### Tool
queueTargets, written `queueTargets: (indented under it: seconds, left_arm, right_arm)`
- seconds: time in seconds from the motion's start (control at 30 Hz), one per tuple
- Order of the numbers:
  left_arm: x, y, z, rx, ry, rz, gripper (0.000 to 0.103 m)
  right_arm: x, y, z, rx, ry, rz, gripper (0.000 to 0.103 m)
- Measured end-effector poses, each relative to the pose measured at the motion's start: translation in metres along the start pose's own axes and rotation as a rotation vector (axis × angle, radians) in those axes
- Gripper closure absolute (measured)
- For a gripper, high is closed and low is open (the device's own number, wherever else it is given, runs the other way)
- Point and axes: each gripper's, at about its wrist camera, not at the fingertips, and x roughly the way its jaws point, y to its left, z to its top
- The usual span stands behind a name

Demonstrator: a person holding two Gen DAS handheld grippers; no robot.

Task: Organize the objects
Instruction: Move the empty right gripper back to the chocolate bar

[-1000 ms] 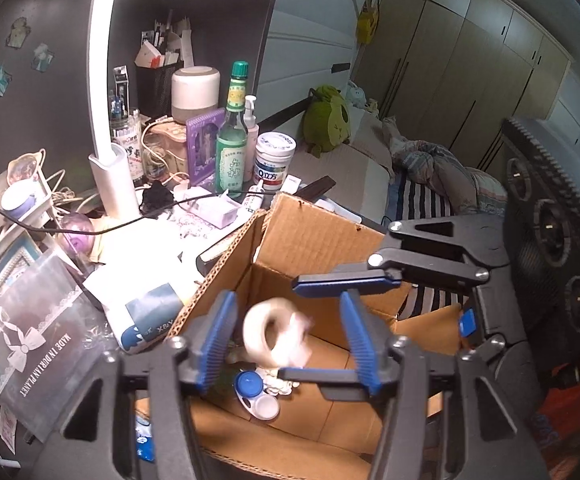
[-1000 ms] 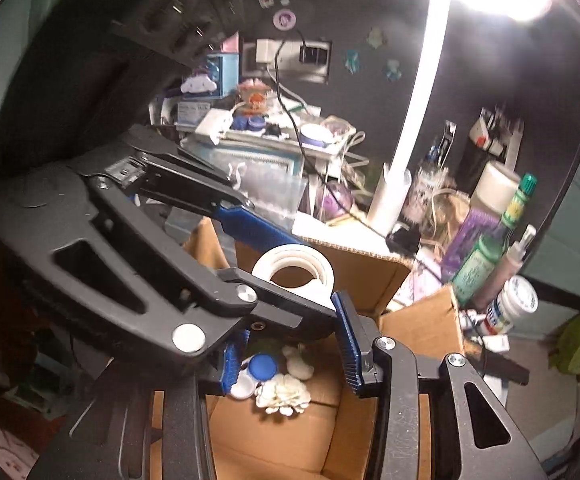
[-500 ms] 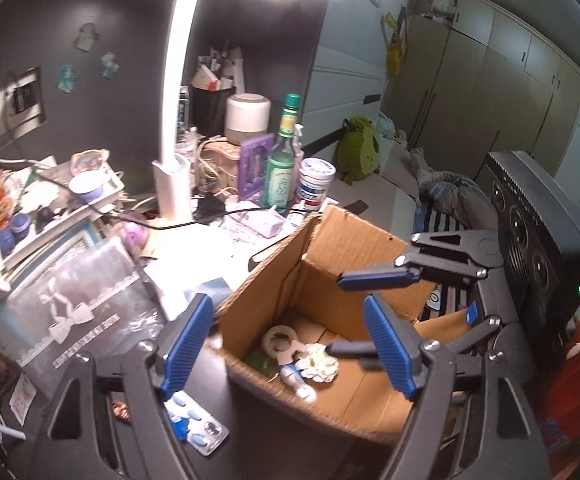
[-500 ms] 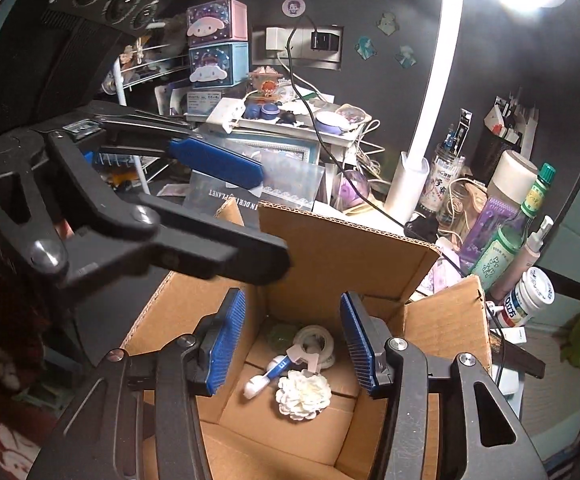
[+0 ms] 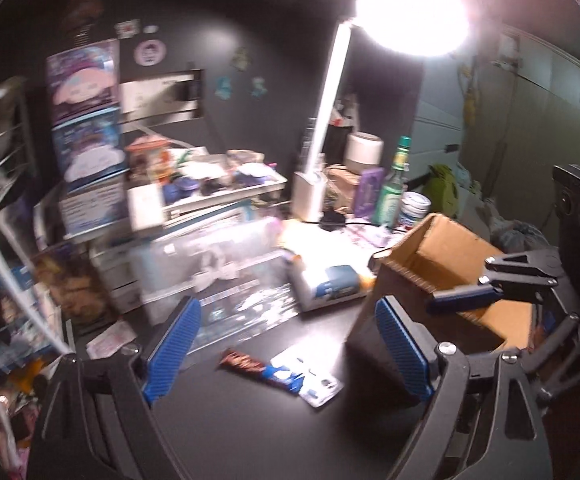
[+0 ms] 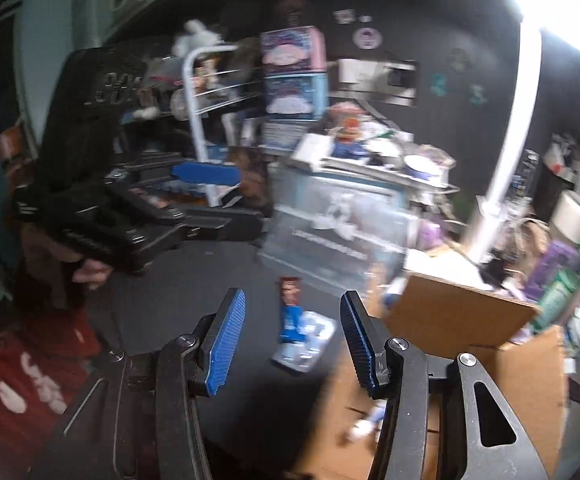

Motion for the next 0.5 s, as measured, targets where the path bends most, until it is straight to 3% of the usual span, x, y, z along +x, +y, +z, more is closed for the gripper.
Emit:
queueTargets:
  seconds: [0.13, 0.3, 0.43, 0.5]
  left_arm:
    - [-0.007, 0.027, -0.028, -0.014, 0.000, 0.076, 0.016]
    - [-0.005, 0.055, -0.064, -0.061, 0.031, 0.100, 0.016]
    - [0.007, 0.069, -0.092, -0.086, 0.085, 0.094, 0.016]
    - [0.012, 0.074, -0.102, -0.100, 0.101, 0.085, 0.016]
  right_arm:
    - [0.032, 0.042, 0.005, -0.032, 0.054, 0.106, 0.057]
    - [0.079, 0.072, -0.005, -0.006, 0.127, 0.171, 0.057]
    - [0.123, 0.068, -0.022, 0.067, 0.173, 0.138, 0.057]
    - [0.145, 0.059, -0.032, 0.094, 0.187, 0.055, 0.057]
